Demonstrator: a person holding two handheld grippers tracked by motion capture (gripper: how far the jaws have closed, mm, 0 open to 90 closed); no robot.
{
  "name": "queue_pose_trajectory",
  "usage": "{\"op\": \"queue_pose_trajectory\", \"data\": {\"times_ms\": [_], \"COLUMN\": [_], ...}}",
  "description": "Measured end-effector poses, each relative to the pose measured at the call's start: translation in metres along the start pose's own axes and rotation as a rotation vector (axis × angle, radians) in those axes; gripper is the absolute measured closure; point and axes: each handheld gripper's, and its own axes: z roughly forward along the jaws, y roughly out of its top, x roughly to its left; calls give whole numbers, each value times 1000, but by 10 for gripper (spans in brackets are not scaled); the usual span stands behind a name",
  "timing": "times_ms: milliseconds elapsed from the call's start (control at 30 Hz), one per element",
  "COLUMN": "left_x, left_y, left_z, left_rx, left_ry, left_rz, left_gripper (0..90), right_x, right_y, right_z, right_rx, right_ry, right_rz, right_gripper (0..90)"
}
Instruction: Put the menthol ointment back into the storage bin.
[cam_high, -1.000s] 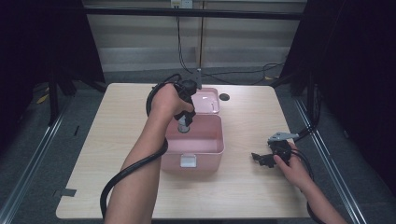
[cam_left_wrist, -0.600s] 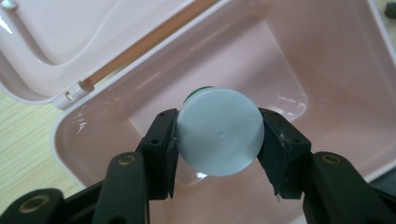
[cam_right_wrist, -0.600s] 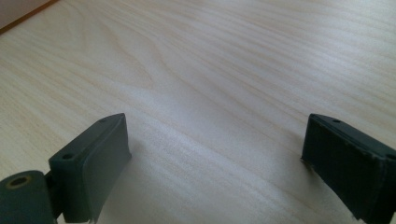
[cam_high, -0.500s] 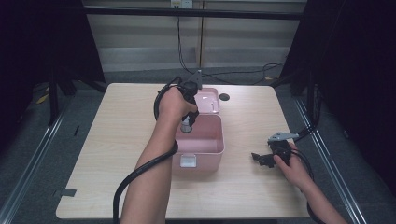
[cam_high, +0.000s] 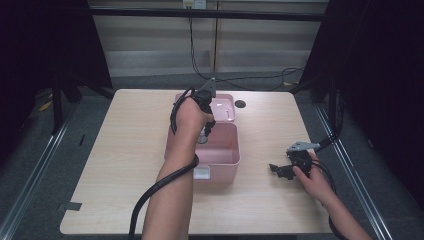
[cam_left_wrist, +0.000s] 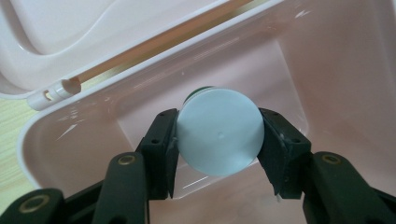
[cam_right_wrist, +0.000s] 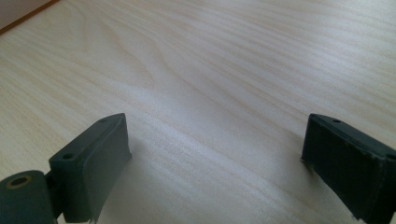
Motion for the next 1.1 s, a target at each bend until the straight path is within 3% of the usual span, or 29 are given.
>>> {"op": "queue_pose_trajectory", "data": {"times_ms": [367, 733, 1100], "left_x": [3, 4, 9], "left_y": [-1, 1, 0], "left_z": [11, 22, 37], "left_rx": [2, 0, -4], "left_ry": [4, 18, 7], "left_rz": [-69, -103, -126], "left_gripper": [508, 508, 508], "right_x": [0, 0, 1], "right_y": [0, 0, 0], "right_z": [0, 0, 0], "right_rx": [-1, -1, -1], "right_ry": [2, 2, 3], "right_rz": [5, 2, 2], "right_gripper": [70, 70, 70]}}
